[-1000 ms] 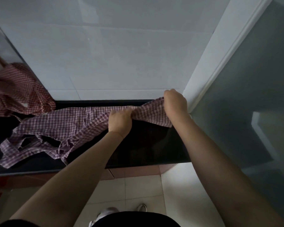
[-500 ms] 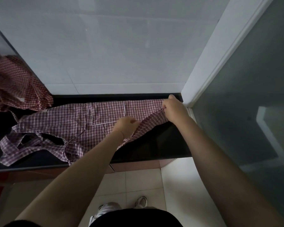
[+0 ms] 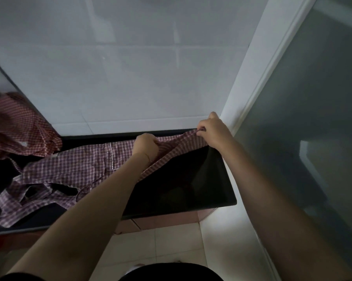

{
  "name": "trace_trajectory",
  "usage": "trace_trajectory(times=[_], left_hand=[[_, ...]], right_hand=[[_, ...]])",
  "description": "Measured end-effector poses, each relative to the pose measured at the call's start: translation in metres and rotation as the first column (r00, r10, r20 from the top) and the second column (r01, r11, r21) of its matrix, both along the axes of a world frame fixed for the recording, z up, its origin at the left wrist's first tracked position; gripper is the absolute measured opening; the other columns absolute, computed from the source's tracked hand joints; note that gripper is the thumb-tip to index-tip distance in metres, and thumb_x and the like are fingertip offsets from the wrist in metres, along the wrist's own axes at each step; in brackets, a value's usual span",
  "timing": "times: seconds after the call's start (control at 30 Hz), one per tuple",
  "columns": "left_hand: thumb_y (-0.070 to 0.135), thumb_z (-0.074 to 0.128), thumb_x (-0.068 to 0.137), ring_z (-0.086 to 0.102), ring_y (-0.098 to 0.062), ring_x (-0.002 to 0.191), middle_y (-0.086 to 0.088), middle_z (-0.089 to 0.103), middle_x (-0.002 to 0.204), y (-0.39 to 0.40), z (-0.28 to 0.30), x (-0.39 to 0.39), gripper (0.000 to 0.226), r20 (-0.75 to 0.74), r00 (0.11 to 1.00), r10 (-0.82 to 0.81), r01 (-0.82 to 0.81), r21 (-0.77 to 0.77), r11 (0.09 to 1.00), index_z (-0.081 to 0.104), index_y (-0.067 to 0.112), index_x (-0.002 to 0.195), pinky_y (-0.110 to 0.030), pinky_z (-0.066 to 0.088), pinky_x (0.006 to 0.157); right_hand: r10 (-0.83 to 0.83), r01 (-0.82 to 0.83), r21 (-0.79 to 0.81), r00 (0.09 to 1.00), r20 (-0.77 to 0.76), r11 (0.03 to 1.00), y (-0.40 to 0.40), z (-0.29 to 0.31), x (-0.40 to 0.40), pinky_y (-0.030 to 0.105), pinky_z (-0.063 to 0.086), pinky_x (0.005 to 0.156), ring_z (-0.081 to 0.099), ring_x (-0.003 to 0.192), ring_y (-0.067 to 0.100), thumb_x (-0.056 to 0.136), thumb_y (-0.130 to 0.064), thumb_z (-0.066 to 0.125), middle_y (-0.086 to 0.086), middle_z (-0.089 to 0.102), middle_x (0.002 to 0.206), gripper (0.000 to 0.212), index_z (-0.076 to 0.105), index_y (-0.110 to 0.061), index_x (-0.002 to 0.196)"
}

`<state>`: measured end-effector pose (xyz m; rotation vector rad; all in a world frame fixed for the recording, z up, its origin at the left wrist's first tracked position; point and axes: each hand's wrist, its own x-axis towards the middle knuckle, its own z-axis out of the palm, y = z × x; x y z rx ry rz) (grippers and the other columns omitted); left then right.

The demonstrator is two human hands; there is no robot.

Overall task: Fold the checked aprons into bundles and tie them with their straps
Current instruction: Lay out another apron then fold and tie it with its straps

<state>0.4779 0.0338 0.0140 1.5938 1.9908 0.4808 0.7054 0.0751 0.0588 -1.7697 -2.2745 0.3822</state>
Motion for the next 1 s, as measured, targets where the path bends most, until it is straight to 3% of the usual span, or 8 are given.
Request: trace_trajectory(times=[0.13, 0.3, 0.47, 0.57, 0.7, 0.83, 0.9, 1.0], left_hand=[[0.009, 0.049, 0.094, 0.059, -0.023, 0.083, -0.007, 0.067, 0.102, -0.019, -0.008, -0.002, 0.026, 0.013, 1.000, -0.010, 0.009, 0.028, 1.000, 0.065, 0.016, 0.113, -0.030, 0.047, 0.069], [0.040, 0.053, 0.098, 0.059, -0.014, 0.066, 0.001, 0.066, 0.077, -0.038, -0.021, -0.001, 0.025, 0.019, 0.990, -0.139, 0.138, 0.028, 0.990, 0.066, 0.019, 0.093, -0.023, 0.039, 0.053], [0.040, 0.043, 0.103, 0.060, -0.023, 0.080, -0.003, 0.064, 0.087, -0.035, -0.027, -0.001, 0.032, -0.237, 0.935, -0.264, 0.265, -0.028, 0.964, 0.060, 0.013, 0.102, -0.032, 0.046, 0.069], [0.028, 0.038, 0.105, 0.062, -0.030, 0.090, -0.010, 0.066, 0.099, -0.034, -0.027, 0.004, 0.027, -0.274, 0.922, -0.274, 0.265, -0.068, 0.962, 0.057, 0.010, 0.111, -0.039, 0.049, 0.074], [0.024, 0.039, 0.104, 0.061, -0.027, 0.087, -0.007, 0.064, 0.091, -0.032, -0.027, -0.002, 0.027, -0.219, 0.943, -0.249, 0.235, -0.090, 0.968, 0.061, 0.008, 0.101, -0.036, 0.049, 0.074], [0.027, 0.052, 0.101, 0.053, -0.015, 0.070, 0.007, 0.052, 0.068, -0.036, -0.027, -0.014, 0.026, -0.137, 0.954, -0.267, 0.250, -0.131, 0.959, 0.059, 0.016, 0.078, -0.024, 0.037, 0.062], [0.031, 0.063, 0.095, 0.049, -0.007, 0.061, 0.009, 0.054, 0.064, -0.037, -0.029, -0.023, 0.021, -0.035, 0.970, -0.239, 0.230, -0.162, 0.960, 0.070, 0.018, 0.081, -0.019, 0.035, 0.056], [0.035, 0.071, 0.089, 0.047, -0.005, 0.057, 0.009, 0.055, 0.060, -0.033, -0.021, -0.031, 0.021, 0.042, 0.968, -0.249, 0.253, -0.189, 0.949, 0.078, 0.016, 0.092, -0.021, 0.039, 0.062]], right_hand=[[-0.038, 0.039, 0.030, 0.999, -0.040, 0.999, 0.006, 0.001, -0.009, 0.030, 0.045, 0.085, 0.055, 0.090, 0.023, 0.093, -0.023, 0.068, 0.009, 0.044, 0.114, 0.017, 0.072, -0.010, 0.102], [-0.034, 0.037, 0.047, 0.998, -0.049, 0.998, 0.011, 0.001, -0.017, 0.034, 0.048, 0.089, 0.057, 0.098, 0.027, 0.093, -0.022, 0.067, 0.009, 0.043, 0.113, 0.016, 0.073, -0.010, 0.102], [-0.033, 0.038, 0.087, 0.998, -0.051, 0.996, 0.010, 0.001, -0.024, 0.030, 0.045, 0.086, 0.055, 0.100, 0.027, 0.093, -0.020, 0.068, 0.005, 0.038, 0.106, 0.014, 0.074, -0.009, 0.099], [-0.030, 0.035, 0.123, 0.999, -0.042, 0.992, 0.009, 0.002, -0.027, 0.027, 0.043, 0.082, 0.055, 0.097, 0.027, 0.093, -0.017, 0.067, 0.005, 0.038, 0.104, 0.013, 0.074, -0.007, 0.097], [-0.046, 0.044, 0.157, 0.999, 0.010, 0.987, 0.008, 0.001, -0.026, 0.028, 0.044, 0.077, 0.055, 0.096, 0.028, 0.095, -0.013, 0.065, 0.010, 0.044, 0.108, 0.013, 0.074, -0.004, 0.094], [-0.092, 0.085, 0.173, 0.995, 0.037, 0.981, 0.008, -0.003, -0.024, 0.035, 0.052, 0.079, 0.055, 0.096, 0.029, 0.095, -0.010, 0.063, 0.012, 0.045, 0.111, 0.013, 0.074, -0.004, 0.092], [-0.098, 0.089, 0.174, 0.994, 0.043, 0.981, 0.006, -0.004, -0.027, 0.036, 0.054, 0.080, 0.054, 0.095, 0.028, 0.094, -0.007, 0.062, 0.011, 0.044, 0.110, 0.013, 0.073, -0.004, 0.090], [-0.085, 0.073, 0.203, 0.995, 0.049, 0.976, 0.005, 0.003, -0.031, 0.034, 0.052, 0.076, 0.050, 0.093, 0.025, 0.094, -0.007, 0.062, 0.011, 0.044, 0.109, 0.011, 0.072, -0.003, 0.088]])
